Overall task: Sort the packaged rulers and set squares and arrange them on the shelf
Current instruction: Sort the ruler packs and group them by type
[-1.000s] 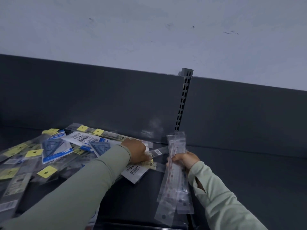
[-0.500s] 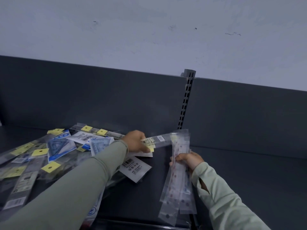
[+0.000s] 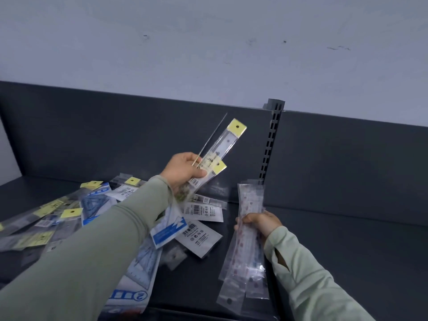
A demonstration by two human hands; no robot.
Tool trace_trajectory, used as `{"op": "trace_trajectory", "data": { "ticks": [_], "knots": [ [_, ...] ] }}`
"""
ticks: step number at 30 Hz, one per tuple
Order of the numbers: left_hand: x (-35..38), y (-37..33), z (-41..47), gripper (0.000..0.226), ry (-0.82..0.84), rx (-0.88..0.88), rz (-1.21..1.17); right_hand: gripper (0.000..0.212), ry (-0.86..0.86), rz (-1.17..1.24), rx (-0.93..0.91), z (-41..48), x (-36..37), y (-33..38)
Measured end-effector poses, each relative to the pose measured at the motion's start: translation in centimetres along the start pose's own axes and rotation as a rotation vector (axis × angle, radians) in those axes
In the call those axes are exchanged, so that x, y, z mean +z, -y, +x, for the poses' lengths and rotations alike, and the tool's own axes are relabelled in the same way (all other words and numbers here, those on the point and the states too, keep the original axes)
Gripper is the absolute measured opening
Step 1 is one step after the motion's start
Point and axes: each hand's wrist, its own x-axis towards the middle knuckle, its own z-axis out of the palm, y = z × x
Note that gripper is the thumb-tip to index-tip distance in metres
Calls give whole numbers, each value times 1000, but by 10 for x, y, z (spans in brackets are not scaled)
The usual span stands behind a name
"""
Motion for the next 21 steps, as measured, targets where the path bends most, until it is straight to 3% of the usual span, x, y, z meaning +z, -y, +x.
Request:
{"op": "trace_trajectory", "data": {
  "ticks": [8, 14, 18, 21],
  "knots": [
    [-5, -30, -3, 34, -119, 145, -509, 27, 3, -18, 5, 7, 13, -2],
    [-17, -35, -6, 38, -253, 176, -683, 23, 30, -18, 4, 10, 16, -3],
    [-27, -33, -5, 32, -344, 158, -623, 25, 38, -19, 23, 10, 21, -5],
    [-32, -27, -8, 30, -368, 188, -411, 28, 67, -45, 25, 11, 25, -4]
  ]
}}
